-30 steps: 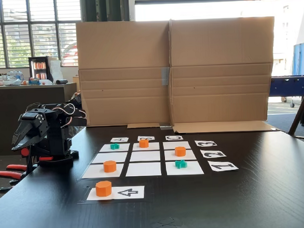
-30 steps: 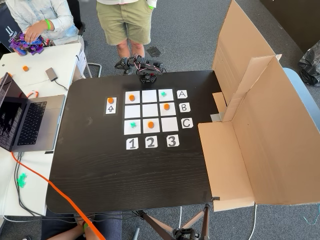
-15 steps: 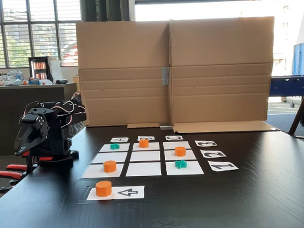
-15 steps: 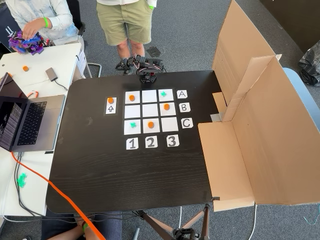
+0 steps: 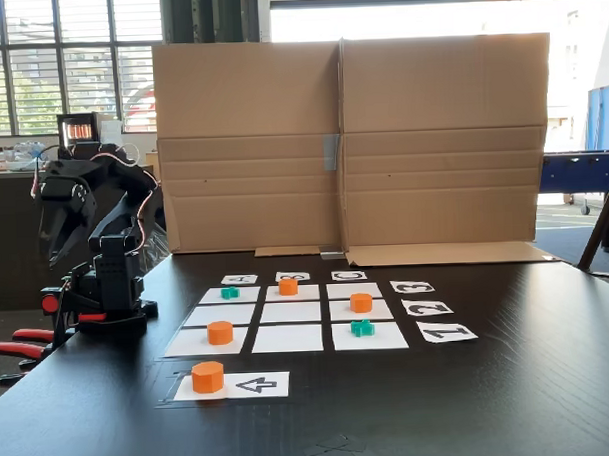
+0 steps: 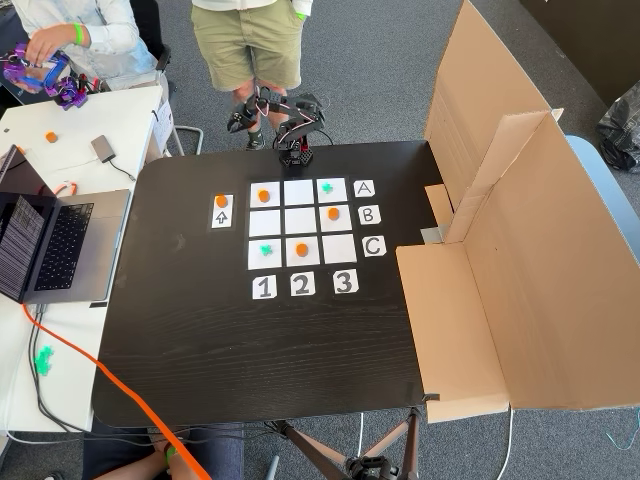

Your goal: Pick up the round, orange token and place it in the grid on square B2.

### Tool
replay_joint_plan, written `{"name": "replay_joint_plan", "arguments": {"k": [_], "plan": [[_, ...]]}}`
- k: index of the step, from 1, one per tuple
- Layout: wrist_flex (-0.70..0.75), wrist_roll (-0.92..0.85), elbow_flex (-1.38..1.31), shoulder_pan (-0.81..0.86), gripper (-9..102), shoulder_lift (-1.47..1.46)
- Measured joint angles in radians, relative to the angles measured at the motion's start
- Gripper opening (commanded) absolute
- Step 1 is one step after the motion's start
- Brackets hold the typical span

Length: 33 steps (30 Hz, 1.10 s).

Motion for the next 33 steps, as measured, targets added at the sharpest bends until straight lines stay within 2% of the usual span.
{"name": "replay_joint_plan", "arguments": {"k": [2, 8, 17, 33], "plan": [[0.092, -0.023, -0.091, -0.025, 13, -0.100], [0.265, -0.080, -0.359, -0.087, 33, -0.278], [0.331, -0.144, -0.494, -0.178, 60, -0.480], [0.339, -0.138, -0.713, -0.371, 62, -0.841]]}}
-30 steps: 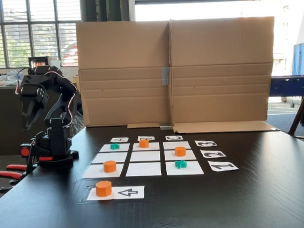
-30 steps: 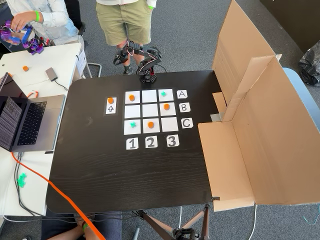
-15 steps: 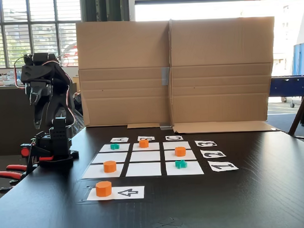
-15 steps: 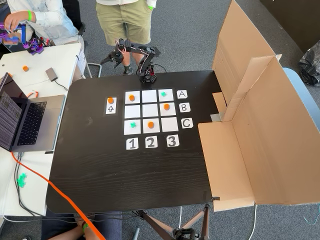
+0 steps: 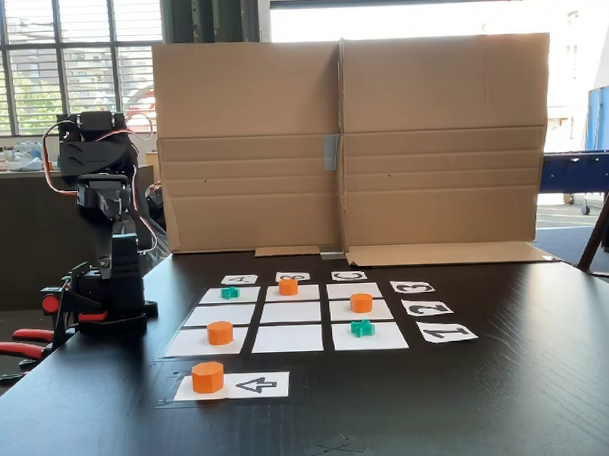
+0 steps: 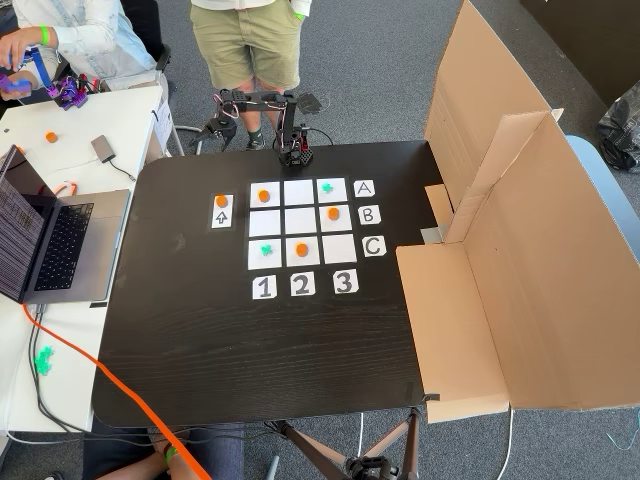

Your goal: Pick up the round, orange token and place it in the grid on square B2.

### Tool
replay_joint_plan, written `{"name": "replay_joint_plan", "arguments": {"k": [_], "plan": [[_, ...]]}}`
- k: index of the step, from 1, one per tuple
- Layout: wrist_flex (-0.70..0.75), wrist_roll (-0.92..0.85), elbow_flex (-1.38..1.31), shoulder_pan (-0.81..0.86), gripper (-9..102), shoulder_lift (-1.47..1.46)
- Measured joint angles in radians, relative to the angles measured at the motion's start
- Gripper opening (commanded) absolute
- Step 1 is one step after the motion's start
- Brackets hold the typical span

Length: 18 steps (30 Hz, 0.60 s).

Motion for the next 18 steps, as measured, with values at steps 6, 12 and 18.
{"name": "replay_joint_plan", "arguments": {"k": [6, 12, 18], "plan": [[0.000, 0.002, -0.064, -0.064, 62, -0.135], [0.000, -0.006, -0.155, -0.115, 63, -0.298], [0.000, -0.054, -0.249, -0.153, 64, -0.443]]}}
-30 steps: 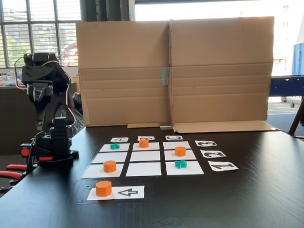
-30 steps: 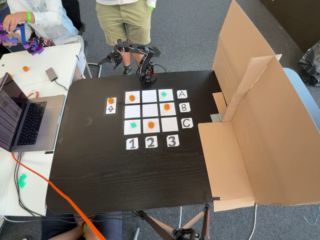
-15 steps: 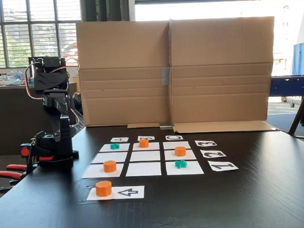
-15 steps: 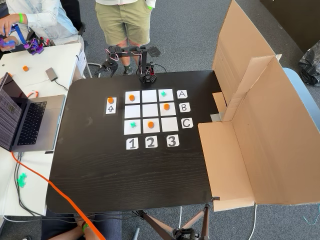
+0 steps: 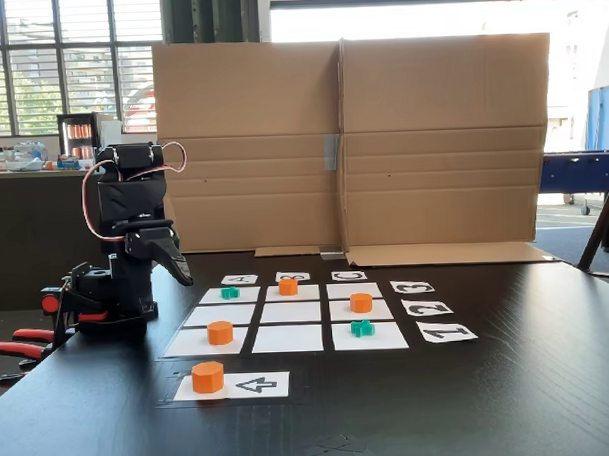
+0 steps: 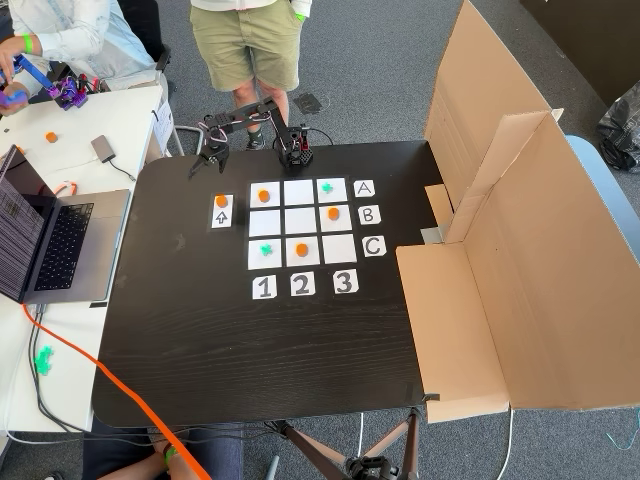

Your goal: Pick up the round, orange token and place it in the grid on square B2.

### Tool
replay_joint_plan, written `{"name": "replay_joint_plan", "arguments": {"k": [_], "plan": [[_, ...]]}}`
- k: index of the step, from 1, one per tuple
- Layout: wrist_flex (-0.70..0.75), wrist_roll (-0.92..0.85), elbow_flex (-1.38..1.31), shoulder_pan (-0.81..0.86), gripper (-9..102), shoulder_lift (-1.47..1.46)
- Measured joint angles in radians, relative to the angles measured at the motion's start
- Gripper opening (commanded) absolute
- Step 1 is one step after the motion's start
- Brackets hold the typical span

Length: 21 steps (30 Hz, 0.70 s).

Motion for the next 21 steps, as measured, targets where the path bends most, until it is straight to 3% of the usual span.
{"name": "replay_joint_plan", "arguments": {"k": [21], "plan": [[-0.005, -0.038, -0.156, -0.100, 64, -0.313]]}}
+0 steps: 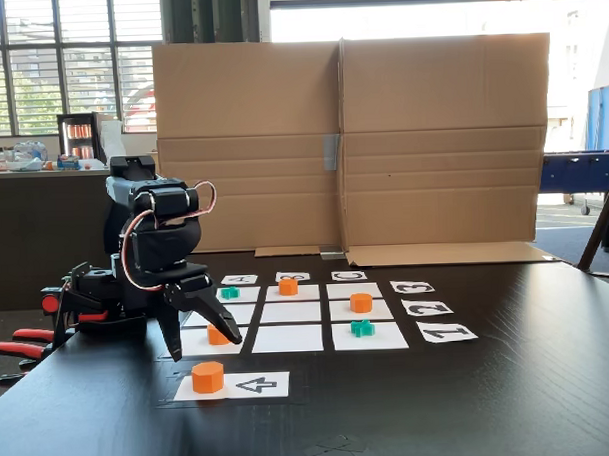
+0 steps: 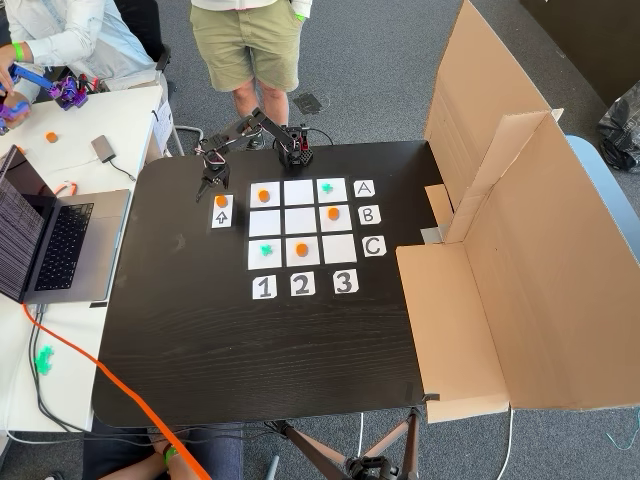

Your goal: Pick up the round, orange token and place it in the grid on square B2.

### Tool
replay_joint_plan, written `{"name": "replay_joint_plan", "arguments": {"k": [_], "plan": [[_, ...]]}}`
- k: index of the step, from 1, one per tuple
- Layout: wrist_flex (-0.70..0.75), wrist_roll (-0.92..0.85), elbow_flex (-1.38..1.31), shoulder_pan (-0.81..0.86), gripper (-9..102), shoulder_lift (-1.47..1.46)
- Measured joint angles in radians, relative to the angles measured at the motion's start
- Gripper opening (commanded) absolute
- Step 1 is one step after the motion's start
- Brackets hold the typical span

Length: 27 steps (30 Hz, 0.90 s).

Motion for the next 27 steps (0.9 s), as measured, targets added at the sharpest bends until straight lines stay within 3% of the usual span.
{"name": "replay_joint_plan", "arguments": {"k": [18, 23, 27], "plan": [[-0.037, 0.000, -0.078, -0.043, 62, -0.126], [-0.048, 0.000, -0.078, -0.043, 58, -0.132], [-0.061, 0.008, -0.078, -0.041, 47, -0.138]]}}
